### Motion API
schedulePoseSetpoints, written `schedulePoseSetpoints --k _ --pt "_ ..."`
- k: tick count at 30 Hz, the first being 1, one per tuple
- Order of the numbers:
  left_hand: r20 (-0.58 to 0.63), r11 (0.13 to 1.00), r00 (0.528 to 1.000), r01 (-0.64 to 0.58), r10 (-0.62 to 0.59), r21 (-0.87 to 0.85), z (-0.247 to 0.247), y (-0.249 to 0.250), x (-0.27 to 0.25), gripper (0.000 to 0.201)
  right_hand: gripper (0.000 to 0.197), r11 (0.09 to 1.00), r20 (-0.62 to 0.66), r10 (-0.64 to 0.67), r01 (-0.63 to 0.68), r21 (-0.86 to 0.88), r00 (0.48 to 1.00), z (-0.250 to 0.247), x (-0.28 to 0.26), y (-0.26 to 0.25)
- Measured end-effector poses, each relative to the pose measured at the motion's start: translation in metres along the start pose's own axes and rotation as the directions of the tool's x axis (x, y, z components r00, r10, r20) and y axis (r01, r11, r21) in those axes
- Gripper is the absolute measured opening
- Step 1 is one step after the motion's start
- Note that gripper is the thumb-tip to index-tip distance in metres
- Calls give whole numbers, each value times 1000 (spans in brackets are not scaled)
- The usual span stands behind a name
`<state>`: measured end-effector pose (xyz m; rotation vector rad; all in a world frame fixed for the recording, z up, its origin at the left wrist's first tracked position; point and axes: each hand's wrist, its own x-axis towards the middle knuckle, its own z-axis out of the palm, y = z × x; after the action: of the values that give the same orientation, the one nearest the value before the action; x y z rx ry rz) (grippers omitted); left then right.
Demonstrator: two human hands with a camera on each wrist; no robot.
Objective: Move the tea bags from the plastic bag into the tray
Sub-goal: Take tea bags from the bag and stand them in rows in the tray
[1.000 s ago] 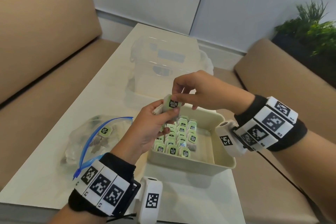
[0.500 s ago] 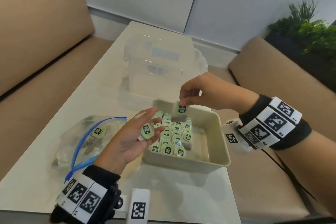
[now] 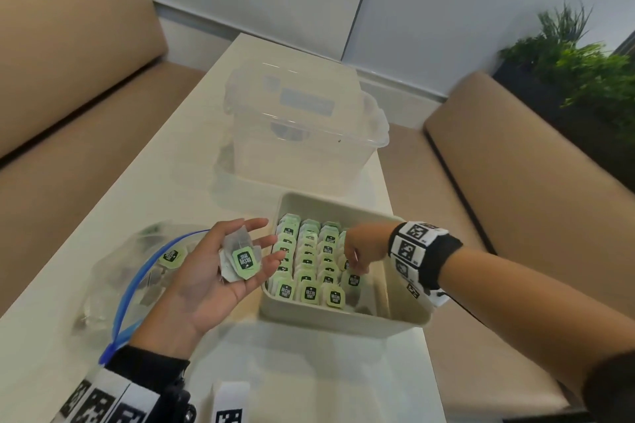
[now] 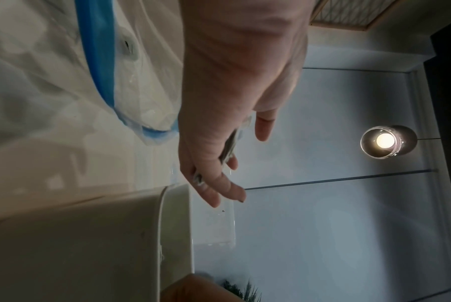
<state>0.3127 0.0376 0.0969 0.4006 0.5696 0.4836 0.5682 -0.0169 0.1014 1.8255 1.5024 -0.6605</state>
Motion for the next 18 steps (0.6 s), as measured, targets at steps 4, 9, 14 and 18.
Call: schedulePoseSetpoints --k 4,9,14,18 --pt "3 1000 1000 5 -5 -12 -5 0 3 33 24 997 -7 32 -32 -67 999 -5 13 -3" --pt "41 994 996 80 -77 -72 -4 0 1 39 27 990 -15 61 -63 -126 998 -4 18 -4" --pt "161 973 981 138 -108 -187 -7 -3 4 90 21 988 -40 88 -92 -125 995 -3 21 -1" --pt "182 957 977 158 -115 -245 -4 -6 6 93 32 989 -273 126 -142 -37 954 -15 1 -8"
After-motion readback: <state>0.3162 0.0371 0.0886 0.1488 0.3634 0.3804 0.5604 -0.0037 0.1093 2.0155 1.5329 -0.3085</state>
